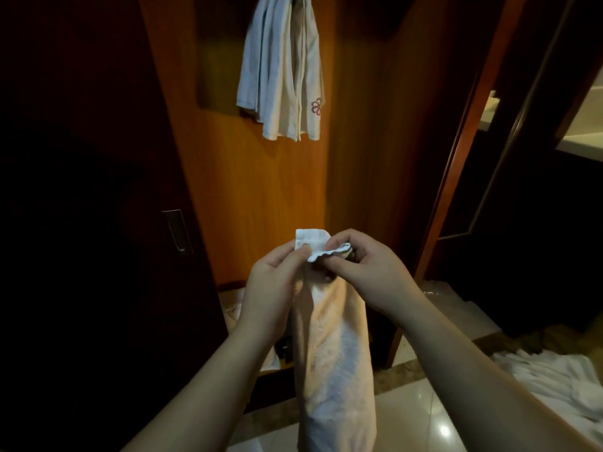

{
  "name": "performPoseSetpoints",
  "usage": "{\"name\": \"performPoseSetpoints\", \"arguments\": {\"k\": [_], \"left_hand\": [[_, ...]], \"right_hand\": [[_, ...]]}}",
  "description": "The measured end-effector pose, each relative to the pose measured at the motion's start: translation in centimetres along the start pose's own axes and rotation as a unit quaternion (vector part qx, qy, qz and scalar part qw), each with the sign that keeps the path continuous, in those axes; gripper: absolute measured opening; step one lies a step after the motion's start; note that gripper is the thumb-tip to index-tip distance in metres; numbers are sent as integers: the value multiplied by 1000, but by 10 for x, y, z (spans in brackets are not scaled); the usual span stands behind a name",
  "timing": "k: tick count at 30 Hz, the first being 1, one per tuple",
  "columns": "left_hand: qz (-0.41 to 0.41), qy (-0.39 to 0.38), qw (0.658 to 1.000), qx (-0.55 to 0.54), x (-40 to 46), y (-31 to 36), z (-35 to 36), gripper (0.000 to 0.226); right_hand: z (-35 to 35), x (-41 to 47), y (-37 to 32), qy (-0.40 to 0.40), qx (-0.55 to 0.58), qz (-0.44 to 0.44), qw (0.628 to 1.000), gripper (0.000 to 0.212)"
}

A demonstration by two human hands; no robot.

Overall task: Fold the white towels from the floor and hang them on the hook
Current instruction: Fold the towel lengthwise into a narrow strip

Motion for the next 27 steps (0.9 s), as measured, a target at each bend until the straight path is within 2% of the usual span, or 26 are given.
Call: {"name": "performPoseSetpoints", "arguments": {"k": [5, 10, 15, 20, 25, 27], "left_hand": [[4, 8, 999, -37, 1, 1, 7, 25], [-1, 33, 999, -24, 6, 4, 8, 26], [18, -15, 999, -47, 5, 4, 17, 26], [26, -62, 993, -92, 8, 6, 14, 39], [53, -61, 996, -41, 5, 12, 15, 31], [62, -48, 997, -10, 4, 12, 12, 28]], "right_hand": [[2, -5, -9, 15, 100, 2, 995, 6], [0, -8, -16, -14, 90, 1, 996, 7], [-1, -5, -21, 18, 108, 14, 994, 10], [-1, -3, -25, 46, 105, 12, 993, 10], [1, -2, -27, 58, 103, 26, 993, 15], [-1, 0, -26, 24, 91, 50, 994, 25]]}}
Point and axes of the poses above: each hand's wrist, its own x-axis towards the middle knuckle, its own z-axis out of the palm, y = z × x, the point moved 1 cm from there along x, towards the middle knuckle, and after that the axes turned 7 degrees about z, right-handed, at the moved point
